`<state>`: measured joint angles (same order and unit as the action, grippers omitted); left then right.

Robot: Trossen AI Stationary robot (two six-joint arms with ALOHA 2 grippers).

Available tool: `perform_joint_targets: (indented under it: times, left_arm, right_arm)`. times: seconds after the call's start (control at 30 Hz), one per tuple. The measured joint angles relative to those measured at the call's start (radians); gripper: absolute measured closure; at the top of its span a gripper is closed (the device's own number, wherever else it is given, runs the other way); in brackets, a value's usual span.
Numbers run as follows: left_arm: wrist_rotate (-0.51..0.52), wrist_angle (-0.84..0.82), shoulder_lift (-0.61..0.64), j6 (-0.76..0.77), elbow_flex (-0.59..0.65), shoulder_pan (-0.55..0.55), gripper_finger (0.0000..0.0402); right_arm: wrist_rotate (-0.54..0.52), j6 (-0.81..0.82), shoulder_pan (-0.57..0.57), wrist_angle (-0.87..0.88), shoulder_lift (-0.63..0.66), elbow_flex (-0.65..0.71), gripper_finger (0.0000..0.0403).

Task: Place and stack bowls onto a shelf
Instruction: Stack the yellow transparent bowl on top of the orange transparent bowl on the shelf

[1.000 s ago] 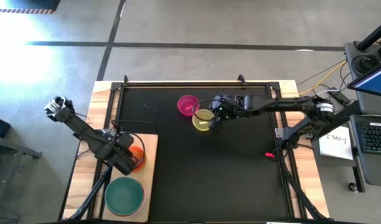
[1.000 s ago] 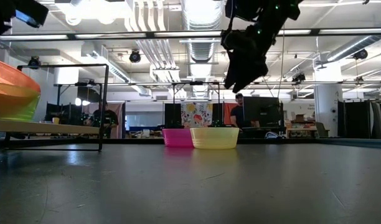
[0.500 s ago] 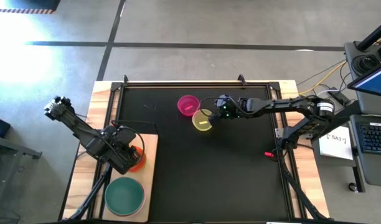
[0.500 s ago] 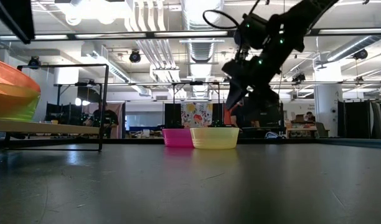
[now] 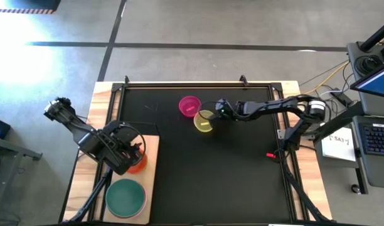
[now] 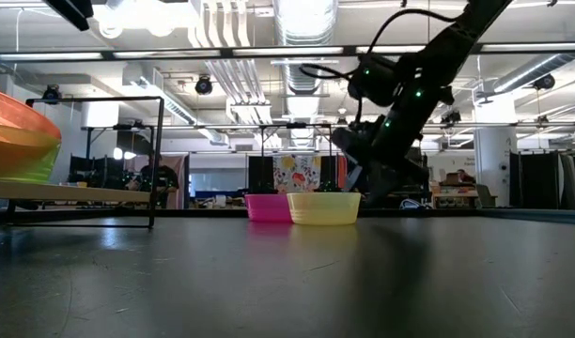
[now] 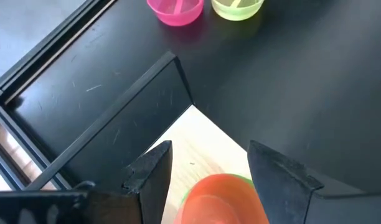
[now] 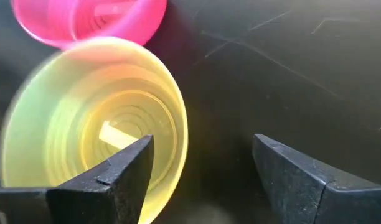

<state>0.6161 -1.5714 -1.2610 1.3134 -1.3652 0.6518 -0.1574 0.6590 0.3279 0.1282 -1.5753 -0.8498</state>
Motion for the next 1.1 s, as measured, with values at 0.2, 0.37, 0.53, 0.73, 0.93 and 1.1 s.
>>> perform_joint_targets:
  times: [0.2,0.37,0.53,0.73,0.93,1.1]
  left_arm:
    - [0.004,0.000,0.000,-0.017,-0.003,0.000,0.0209]
    - [0.007,0.000,0.000,-0.017,-0.002,0.000,0.0209]
    - [0.025,0.001,0.000,-0.002,-0.002,0.000,0.0209]
    - [0.059,0.030,0.000,0.018,-0.002,-0.001,0.0209]
    - [0.176,0.137,0.000,0.031,-0.002,-0.001,0.0209]
    - [0.316,0.204,-0.024,-0.026,-0.010,-0.010,0.0209]
  right_arm:
    - [0.001,-0.004,0.000,-0.001,-0.080,-0.023,0.0203]
    - [-0.008,-0.052,0.000,0.009,-0.126,-0.052,0.0288]
    - [0.023,-0.138,0.000,0.011,-0.139,-0.082,0.0383]
    - [0.118,-0.192,-0.003,0.030,-0.098,-0.121,0.0393]
    - [0.103,-0.273,-0.010,0.051,-0.018,-0.186,0.0394]
    - [-0.035,-0.386,-0.035,0.041,0.021,-0.296,0.0394]
